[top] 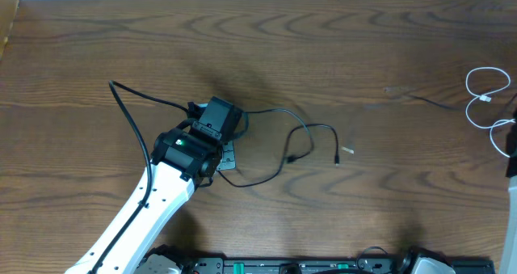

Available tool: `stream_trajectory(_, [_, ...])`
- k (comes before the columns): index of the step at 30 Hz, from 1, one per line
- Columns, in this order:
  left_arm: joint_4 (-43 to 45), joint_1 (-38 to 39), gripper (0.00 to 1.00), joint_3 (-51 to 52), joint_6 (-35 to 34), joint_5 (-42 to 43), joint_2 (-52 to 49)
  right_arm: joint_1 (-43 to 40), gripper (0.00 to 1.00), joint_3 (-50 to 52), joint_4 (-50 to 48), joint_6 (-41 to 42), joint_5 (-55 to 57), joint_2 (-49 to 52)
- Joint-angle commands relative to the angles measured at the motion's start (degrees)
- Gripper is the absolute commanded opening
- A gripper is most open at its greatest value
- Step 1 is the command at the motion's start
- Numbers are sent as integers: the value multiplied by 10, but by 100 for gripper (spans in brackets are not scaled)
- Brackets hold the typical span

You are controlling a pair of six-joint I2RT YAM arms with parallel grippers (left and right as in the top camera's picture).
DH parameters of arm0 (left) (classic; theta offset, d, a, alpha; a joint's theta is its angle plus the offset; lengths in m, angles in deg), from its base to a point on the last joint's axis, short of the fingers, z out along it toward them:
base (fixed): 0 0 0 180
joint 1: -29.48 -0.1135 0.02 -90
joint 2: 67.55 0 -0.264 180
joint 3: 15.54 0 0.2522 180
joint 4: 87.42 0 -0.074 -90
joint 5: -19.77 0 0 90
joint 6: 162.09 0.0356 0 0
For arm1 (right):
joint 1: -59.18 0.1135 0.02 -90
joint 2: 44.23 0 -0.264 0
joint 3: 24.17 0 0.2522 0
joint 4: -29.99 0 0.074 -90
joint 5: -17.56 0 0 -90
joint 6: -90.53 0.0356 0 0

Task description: Untangle cables

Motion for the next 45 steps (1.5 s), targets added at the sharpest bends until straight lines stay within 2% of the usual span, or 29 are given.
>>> stream_trajectory(1, [-3,-3,8,-3,3,-17,3,-30,1,-11,-23,-5,28,-5])
stream_trajectory(4, [-3,-3,8,-3,-10,-17,3,-33,1,-11,-18,-5,14,-5])
stream_trajectory(10, [1,-3,8,-3,-20,-14,3,-33,1,-7,62,-5,-186,23])
stream_trajectory(12, [2,-3,8,-3,-20,-3,3,-33,4,-7,138,-5,-248,35])
stream_trajectory(14, [2,-3,8,-3,-20,0,3,-33,14,-7,197,-5,-278,43])
stream_trajectory(18, [5,-3,8,-3,-20,0,3,-33,17,-5,374,23,-287,76])
stream_trajectory(20, [6,-3,8,-3,-20,0,3,-33,21,5,427,43,-287,101])
stream_trajectory(23, [6,-3,8,-3,-20,0,3,-33,25,30,454,62,-288,139])
stream_trajectory(30, [5,-3,8,-3,-20,0,3,-33,57,130,425,127,-289,215])
stream_trajectory(35, [5,-3,8,-3,-20,0,3,-33,60,188,358,164,-289,218])
stream_trajectory(39, [5,-3,8,-3,-20,0,3,-33,60,216,326,191,-289,218])
stream_trajectory(45, [5,-3,8,-3,-20,0,3,-33,59,274,227,214,-289,218])
